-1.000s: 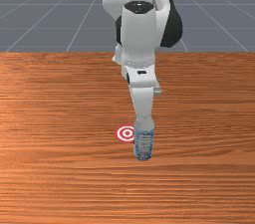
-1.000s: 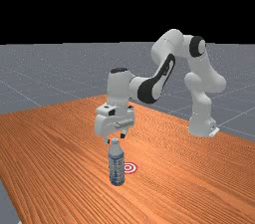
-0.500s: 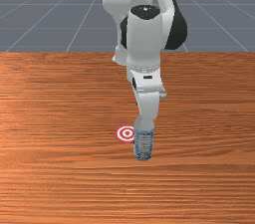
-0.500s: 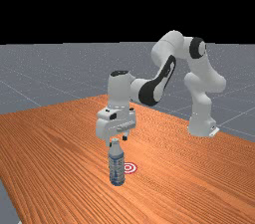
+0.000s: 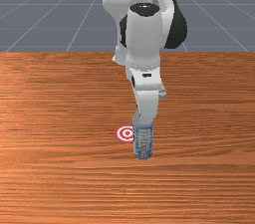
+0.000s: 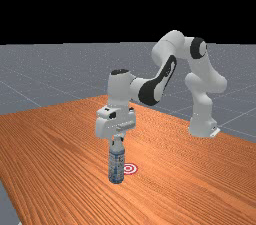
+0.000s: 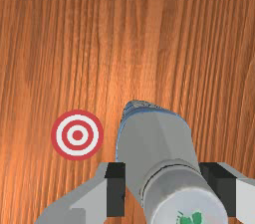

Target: Pick up the bottle and put it on the marker

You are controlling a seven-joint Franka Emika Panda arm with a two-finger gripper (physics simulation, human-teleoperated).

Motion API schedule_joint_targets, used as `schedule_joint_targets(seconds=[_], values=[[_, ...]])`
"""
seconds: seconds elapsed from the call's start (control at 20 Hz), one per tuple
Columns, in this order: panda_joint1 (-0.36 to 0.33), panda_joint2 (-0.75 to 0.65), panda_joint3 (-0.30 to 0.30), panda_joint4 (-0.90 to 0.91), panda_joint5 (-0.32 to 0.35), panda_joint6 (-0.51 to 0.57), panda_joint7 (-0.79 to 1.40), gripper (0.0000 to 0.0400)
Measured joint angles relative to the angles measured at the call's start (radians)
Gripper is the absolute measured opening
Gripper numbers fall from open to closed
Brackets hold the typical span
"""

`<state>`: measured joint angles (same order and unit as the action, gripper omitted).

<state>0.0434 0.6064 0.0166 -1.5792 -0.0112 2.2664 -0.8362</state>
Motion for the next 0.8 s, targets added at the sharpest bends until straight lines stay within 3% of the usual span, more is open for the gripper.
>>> schedule_joint_targets(seconds=[0.15, 0.25, 0.45, 0.5, 0.55, 0.8], values=[[0.018, -0.002, -0.052, 0.001, 0.02, -0.007, 0.192, 0.0215], [-0.009, -0.001, -0.068, 0.002, 0.032, -0.01, 0.196, 0.0215], [-0.082, -0.01, -0.039, -0.015, 0.028, -0.001, -0.016, 0.0215], [-0.087, -0.005, -0.036, 0.008, 0.023, -0.076, -0.04, 0.0215], [-0.087, -0.023, -0.036, -0.019, 0.022, -0.085, -0.04, 0.0214], [-0.09, -0.131, -0.036, -0.212, 0.025, 0.061, -0.045, 0.0215]])
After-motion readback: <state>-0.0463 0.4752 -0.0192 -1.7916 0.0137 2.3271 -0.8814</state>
